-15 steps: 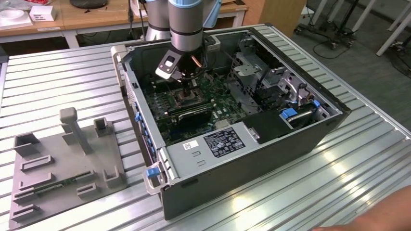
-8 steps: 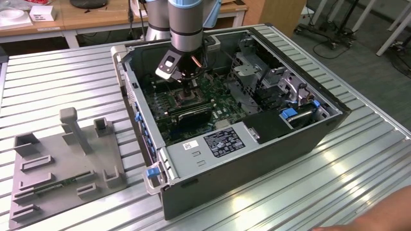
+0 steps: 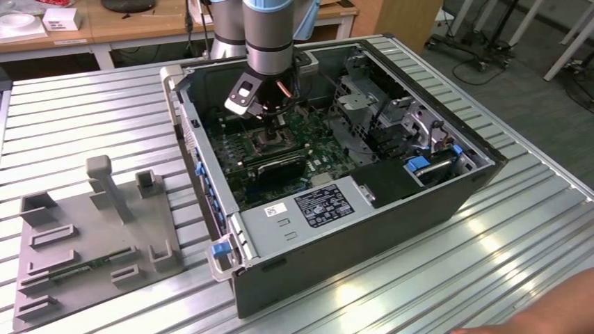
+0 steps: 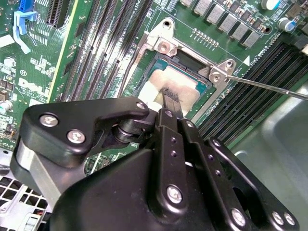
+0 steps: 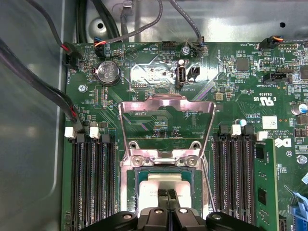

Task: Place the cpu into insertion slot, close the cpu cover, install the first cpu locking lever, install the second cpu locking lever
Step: 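Place the cpu into insertion slot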

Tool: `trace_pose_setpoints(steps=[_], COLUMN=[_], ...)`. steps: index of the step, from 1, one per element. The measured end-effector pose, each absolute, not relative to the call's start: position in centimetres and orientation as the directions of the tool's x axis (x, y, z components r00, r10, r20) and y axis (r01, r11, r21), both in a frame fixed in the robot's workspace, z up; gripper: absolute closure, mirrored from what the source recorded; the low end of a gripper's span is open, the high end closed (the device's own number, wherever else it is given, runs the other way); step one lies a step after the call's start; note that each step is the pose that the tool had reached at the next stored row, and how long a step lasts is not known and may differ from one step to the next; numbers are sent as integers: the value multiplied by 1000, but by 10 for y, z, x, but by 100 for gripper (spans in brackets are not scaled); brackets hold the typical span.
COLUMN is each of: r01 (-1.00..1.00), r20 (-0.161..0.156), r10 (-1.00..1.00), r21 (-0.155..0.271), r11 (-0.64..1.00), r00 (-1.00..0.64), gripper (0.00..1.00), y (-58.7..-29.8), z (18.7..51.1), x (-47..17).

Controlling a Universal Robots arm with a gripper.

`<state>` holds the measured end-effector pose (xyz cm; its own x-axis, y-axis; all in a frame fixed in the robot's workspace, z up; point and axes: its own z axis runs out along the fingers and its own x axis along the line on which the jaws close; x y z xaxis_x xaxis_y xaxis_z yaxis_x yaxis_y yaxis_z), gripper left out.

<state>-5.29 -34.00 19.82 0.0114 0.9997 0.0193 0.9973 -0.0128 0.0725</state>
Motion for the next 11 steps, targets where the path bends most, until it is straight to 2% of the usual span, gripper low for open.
trace_pose_setpoints(steps=[11], r01=[997], r20=[19], r10=[1000], r21=[72], r11=[-13], r00=[11], gripper=[89], y=[-340], z=[197], x=[-53])
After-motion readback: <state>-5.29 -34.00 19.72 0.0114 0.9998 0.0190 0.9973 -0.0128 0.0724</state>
